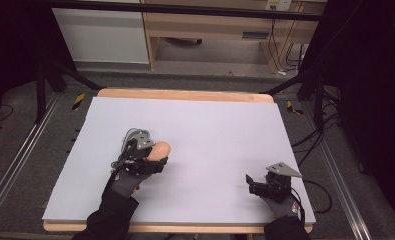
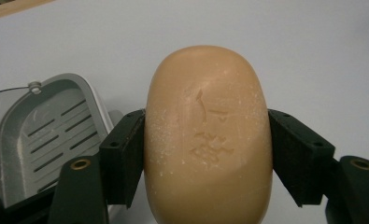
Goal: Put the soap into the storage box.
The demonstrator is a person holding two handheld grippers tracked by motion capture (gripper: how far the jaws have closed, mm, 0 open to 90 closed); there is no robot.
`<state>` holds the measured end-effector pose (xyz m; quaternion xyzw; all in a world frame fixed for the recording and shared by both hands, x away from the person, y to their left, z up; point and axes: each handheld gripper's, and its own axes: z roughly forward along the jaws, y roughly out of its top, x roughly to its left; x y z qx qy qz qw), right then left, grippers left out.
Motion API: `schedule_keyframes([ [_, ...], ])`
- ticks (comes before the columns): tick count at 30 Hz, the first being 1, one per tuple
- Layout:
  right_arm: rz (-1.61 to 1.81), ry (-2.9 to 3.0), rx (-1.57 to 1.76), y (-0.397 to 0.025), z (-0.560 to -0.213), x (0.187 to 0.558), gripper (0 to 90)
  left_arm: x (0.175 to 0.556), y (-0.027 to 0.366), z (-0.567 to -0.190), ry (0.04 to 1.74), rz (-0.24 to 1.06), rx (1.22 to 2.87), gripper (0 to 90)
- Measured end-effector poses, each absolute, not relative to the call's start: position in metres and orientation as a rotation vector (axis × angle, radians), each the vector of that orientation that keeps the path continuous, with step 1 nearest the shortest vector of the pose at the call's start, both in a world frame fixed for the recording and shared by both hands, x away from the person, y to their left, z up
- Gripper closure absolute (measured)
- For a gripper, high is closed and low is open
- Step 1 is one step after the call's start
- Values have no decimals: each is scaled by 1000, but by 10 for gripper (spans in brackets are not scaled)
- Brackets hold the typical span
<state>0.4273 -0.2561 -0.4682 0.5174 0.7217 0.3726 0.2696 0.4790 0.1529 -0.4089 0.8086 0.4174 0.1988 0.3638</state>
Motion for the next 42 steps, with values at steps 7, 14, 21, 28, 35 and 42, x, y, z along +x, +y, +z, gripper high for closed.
schedule_keyframes([
  [7,998,1954,1379,-256,-469,428,72,487,163,-407,1107,522,2057,317],
  [14,989,1961,1381,-254,-469,428,72,492,173,-403,1135,529,2019,317],
  [21,987,1962,1379,-254,-470,428,72,498,182,-401,1162,534,2001,317],
  [28,987,1961,1381,-254,-470,429,72,504,191,-403,1194,535,1981,317],
  [35,988,1961,1391,-253,-470,429,72,510,199,-406,1225,544,1968,317],
  [42,986,1965,1387,-253,-471,430,71,515,208,-411,1261,546,1956,318],
])
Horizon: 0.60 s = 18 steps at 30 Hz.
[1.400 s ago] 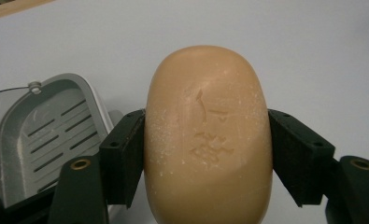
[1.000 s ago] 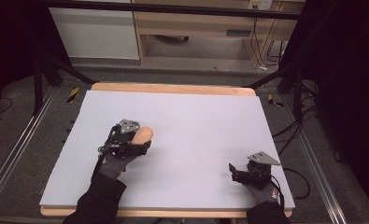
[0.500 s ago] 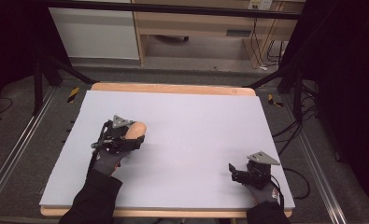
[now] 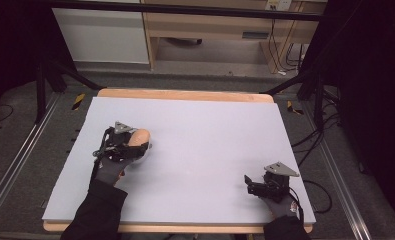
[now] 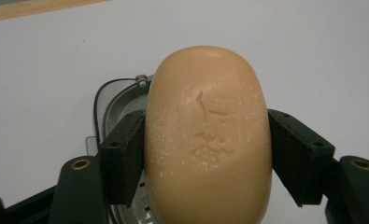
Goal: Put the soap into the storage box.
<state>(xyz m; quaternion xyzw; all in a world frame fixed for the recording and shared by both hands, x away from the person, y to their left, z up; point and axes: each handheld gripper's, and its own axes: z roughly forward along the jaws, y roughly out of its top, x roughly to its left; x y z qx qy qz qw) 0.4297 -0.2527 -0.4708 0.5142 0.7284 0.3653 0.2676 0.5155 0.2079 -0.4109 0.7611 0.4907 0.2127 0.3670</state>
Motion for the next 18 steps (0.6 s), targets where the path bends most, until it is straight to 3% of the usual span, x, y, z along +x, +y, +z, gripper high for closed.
schedule_keyframes([
  [18,981,1972,1380,-253,-471,430,71,522,209,-424,1300,549,1986,317],
])
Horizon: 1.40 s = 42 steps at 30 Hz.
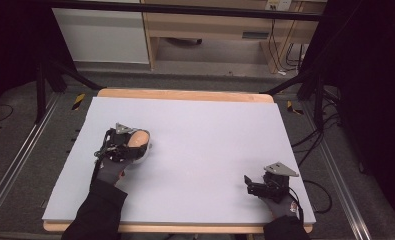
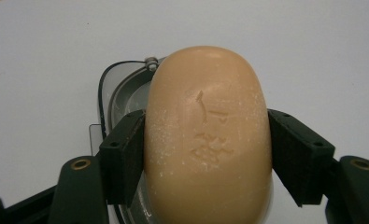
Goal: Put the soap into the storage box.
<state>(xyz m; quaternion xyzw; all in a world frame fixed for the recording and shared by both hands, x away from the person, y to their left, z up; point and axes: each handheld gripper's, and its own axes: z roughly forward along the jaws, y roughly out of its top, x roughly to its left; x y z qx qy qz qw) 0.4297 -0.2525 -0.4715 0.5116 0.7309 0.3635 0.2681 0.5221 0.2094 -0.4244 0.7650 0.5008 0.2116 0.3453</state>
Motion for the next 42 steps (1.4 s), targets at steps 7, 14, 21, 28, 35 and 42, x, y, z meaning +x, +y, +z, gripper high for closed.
schedule_keyframes([
  [7,984,1974,1389,-252,-471,429,71,524,210,-427,1308,554,1994,317],
  [14,980,1974,1383,-252,-472,430,71,524,210,-428,1313,563,1995,317],
  [21,980,1976,1382,-252,-472,430,70,524,211,-430,1315,566,2006,317],
  [28,979,1976,1380,-252,-472,429,70,524,210,-430,1314,555,2001,313],
  [35,975,1981,1376,-252,-472,430,70,525,210,-431,1319,559,1991,307],
  [42,973,1981,1374,-252,-472,430,69,525,214,-430,1325,563,1986,304],
])
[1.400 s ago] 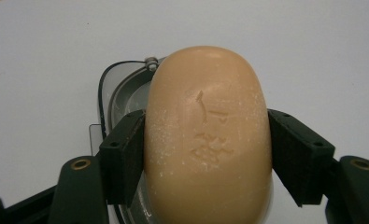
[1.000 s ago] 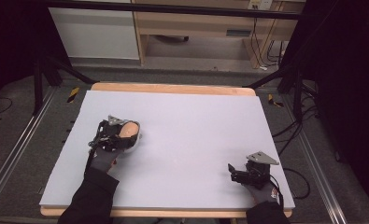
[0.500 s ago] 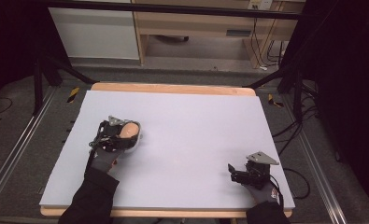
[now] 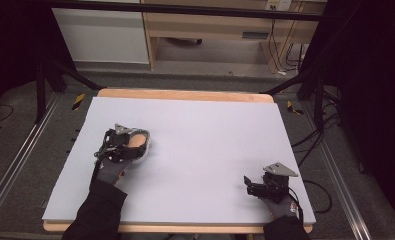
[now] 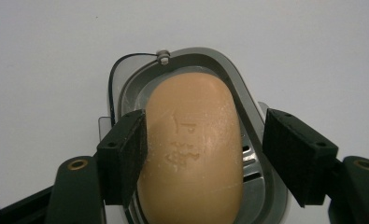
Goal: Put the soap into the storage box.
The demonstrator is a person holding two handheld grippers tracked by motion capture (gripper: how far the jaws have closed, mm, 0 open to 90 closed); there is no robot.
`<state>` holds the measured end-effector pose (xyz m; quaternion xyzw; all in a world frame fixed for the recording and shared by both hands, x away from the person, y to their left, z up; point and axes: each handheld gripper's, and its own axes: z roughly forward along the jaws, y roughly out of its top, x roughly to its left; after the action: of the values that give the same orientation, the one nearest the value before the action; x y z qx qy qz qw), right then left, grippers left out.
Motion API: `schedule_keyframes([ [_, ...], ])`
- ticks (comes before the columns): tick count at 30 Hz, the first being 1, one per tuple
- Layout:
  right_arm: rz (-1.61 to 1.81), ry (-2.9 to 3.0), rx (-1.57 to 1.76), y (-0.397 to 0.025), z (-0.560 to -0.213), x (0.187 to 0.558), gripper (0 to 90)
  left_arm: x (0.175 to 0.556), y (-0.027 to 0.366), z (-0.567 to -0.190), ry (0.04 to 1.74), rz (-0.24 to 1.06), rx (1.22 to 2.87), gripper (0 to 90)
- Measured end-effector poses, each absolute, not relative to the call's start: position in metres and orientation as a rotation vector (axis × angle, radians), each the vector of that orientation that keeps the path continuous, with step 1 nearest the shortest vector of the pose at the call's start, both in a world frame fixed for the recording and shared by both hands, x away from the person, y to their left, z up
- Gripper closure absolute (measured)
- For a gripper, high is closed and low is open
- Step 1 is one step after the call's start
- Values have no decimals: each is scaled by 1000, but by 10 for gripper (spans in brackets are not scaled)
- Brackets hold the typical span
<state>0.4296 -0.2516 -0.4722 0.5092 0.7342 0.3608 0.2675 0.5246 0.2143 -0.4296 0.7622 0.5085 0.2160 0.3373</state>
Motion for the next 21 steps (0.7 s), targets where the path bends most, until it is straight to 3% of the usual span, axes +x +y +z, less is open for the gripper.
schedule_keyframes([
  [21,958,1977,1384,-252,-472,429,70,504,217,-408,1218,570,1907,280],
])
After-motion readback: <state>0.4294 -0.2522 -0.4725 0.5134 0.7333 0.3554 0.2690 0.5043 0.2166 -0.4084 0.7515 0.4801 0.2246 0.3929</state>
